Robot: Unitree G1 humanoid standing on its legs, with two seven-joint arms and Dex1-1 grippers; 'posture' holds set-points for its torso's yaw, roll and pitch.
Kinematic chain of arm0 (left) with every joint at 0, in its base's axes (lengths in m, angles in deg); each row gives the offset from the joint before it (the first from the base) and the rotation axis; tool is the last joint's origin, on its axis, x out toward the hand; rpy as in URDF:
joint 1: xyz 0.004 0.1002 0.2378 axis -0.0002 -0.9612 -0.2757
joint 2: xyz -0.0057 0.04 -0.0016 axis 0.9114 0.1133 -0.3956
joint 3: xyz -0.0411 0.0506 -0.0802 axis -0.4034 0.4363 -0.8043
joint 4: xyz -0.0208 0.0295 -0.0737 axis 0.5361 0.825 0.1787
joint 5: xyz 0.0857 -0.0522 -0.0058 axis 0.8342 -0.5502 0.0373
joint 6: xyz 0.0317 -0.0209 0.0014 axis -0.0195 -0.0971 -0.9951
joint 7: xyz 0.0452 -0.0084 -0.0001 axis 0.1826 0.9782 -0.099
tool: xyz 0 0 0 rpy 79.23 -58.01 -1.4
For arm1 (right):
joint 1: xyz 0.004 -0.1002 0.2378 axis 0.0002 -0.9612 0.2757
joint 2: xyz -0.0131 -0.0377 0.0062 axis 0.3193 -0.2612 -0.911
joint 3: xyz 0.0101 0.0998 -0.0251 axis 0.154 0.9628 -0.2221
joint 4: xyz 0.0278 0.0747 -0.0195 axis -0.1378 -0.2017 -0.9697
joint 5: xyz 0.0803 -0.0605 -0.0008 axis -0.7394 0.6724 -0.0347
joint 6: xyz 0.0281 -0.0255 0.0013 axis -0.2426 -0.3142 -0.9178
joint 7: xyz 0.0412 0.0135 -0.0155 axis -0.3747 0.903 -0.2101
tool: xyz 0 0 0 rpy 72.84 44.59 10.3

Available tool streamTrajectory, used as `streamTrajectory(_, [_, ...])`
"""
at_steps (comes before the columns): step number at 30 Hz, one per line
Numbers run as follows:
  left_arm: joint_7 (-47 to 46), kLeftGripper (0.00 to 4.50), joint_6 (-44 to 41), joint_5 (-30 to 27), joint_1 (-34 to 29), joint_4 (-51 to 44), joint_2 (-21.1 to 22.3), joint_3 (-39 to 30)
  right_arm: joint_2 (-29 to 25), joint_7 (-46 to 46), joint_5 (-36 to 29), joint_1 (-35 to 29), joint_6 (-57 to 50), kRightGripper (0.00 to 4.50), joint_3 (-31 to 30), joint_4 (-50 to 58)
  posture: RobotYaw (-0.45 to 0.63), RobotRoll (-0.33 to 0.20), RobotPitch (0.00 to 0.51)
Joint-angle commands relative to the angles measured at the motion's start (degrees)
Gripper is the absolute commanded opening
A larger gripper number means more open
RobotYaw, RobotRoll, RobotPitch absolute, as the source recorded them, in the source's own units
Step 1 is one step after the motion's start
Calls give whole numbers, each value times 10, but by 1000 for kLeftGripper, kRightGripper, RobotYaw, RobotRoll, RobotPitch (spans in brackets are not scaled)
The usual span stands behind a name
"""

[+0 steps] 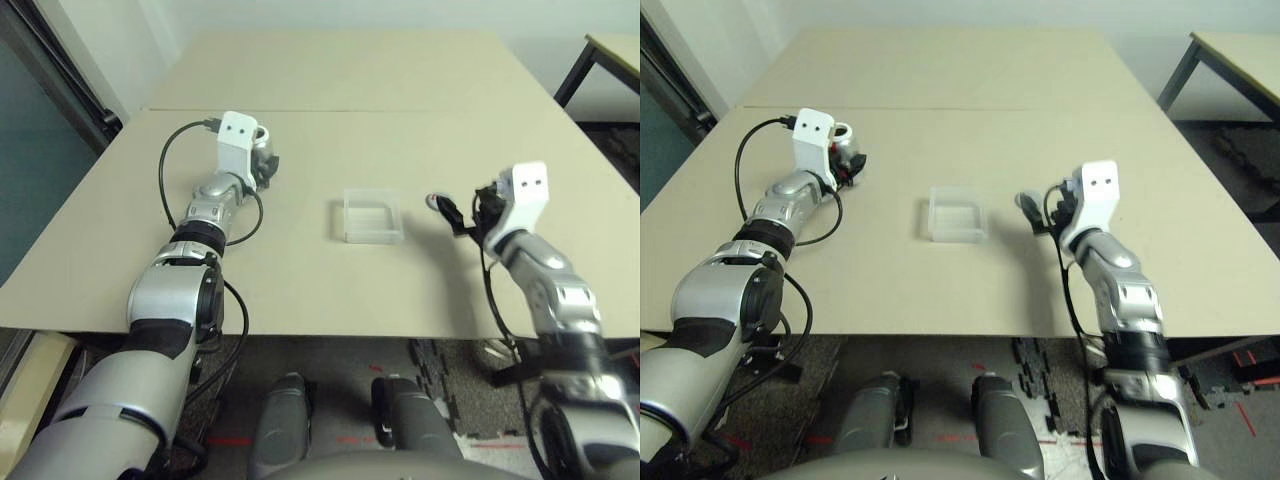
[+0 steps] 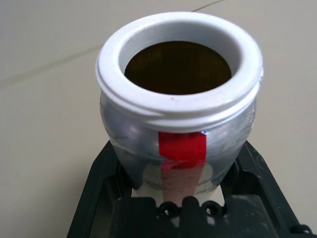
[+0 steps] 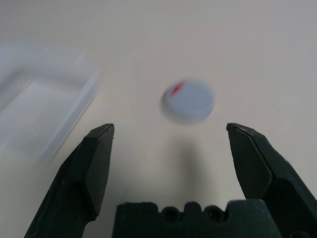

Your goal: Pour the medicine from the bottle into the box.

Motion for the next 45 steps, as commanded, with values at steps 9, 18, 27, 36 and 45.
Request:
streamTrajectory(9, [-4,2494,106,194,99,27,-3,176,-107,-150,-12,39,-56,4500,-96,83,-104,0,63])
streamTrajectory(18, [-113,2494,189,434,159,38,-8,409,-138,-180,56,113,-61,4500,-183,27,-96,0,62])
streamTrajectory(27, [-272,2494,218,643,213,47,-39,613,-119,-180,70,131,-67,4500,-192,11,-91,0,65])
streamTrajectory(36, [-311,2494,213,701,204,60,-85,678,-90,-170,80,137,-66,4500,-190,2,-109,0,69])
streamTrajectory(45, [-232,2494,219,589,178,68,-78,565,-86,-172,84,140,-66,4500,-185,-1,-110,0,73])
